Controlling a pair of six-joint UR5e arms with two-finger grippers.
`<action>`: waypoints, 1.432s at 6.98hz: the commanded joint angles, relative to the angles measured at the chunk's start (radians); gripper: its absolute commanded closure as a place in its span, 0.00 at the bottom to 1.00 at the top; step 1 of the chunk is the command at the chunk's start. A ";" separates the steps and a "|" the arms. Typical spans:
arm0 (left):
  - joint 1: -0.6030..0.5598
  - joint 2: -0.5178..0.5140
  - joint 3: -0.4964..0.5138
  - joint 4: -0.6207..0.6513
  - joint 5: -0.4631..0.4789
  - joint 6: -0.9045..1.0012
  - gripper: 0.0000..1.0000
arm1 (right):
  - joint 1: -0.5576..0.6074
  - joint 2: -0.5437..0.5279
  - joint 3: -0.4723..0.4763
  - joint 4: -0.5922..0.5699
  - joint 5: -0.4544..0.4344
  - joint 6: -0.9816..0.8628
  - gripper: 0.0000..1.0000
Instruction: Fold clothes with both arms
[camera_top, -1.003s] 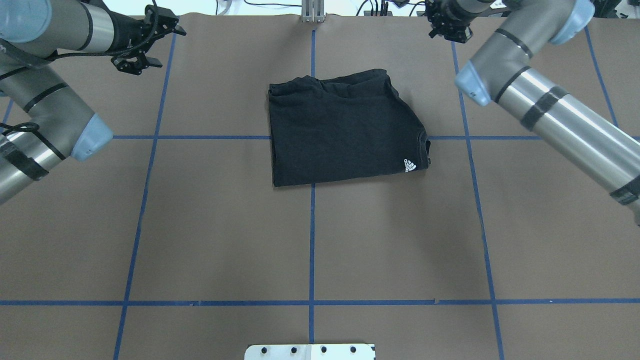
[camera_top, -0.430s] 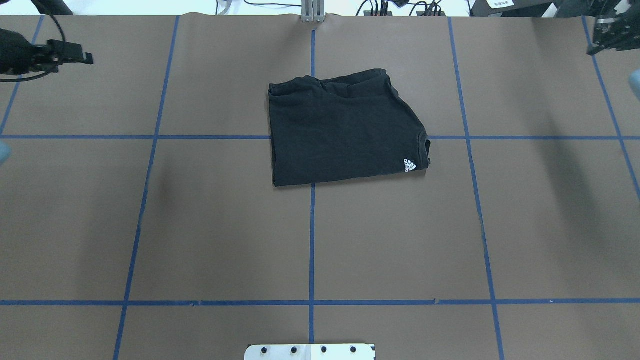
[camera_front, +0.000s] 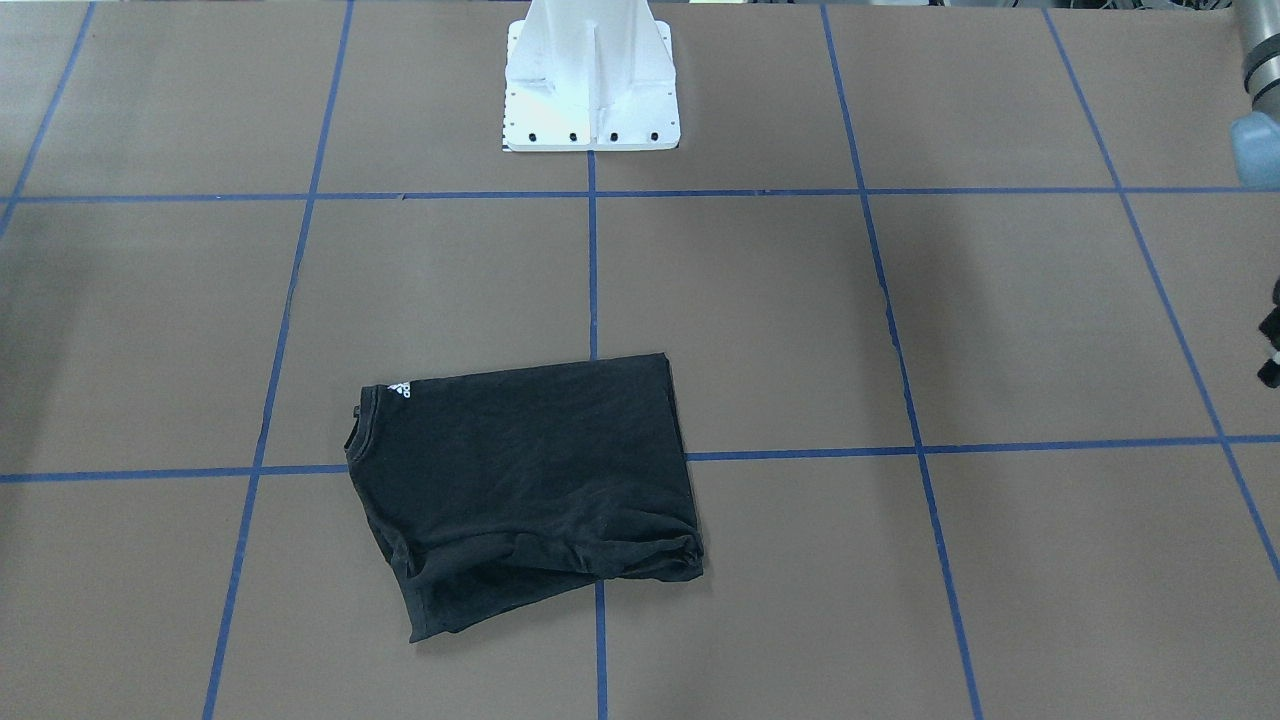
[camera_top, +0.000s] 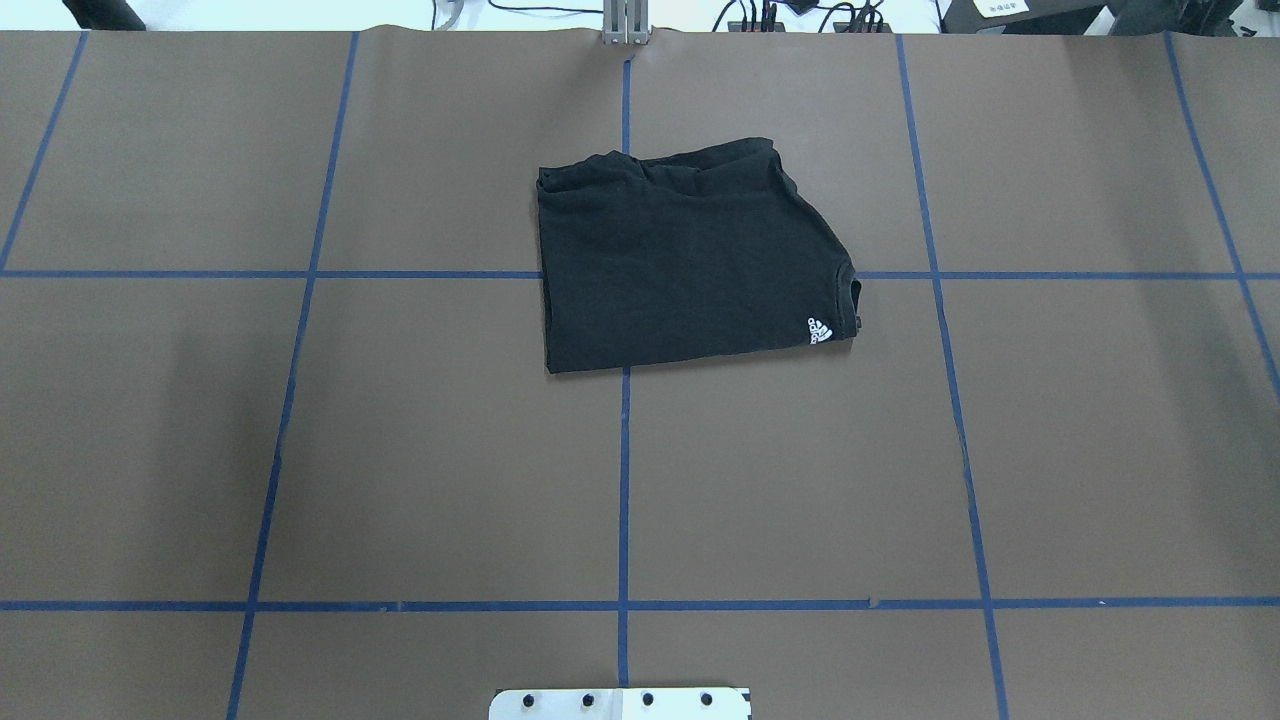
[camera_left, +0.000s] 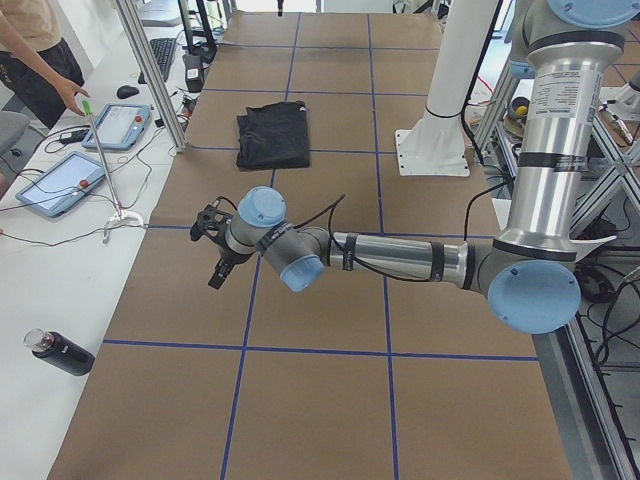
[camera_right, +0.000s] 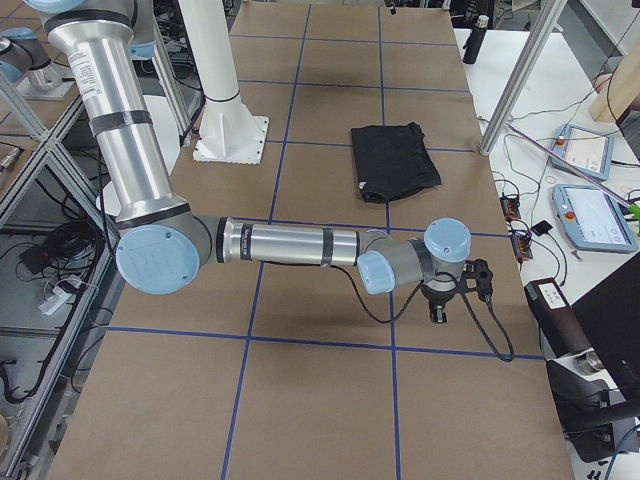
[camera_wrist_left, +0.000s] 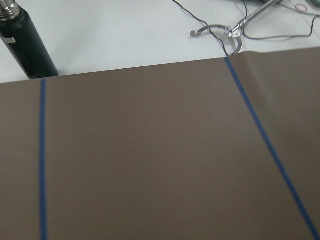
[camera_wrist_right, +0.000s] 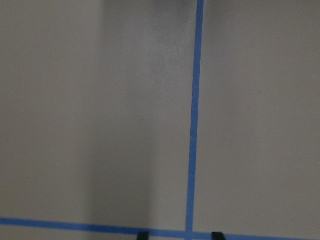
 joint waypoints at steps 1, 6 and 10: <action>-0.115 0.015 -0.013 0.260 -0.070 0.223 0.00 | 0.020 -0.222 0.324 -0.208 -0.057 -0.144 0.00; -0.109 0.164 -0.246 0.470 -0.075 0.233 0.00 | -0.034 -0.231 0.381 -0.212 -0.071 -0.120 0.00; -0.100 0.168 -0.297 0.450 -0.110 0.249 0.00 | -0.034 -0.242 0.396 -0.198 -0.036 -0.127 0.00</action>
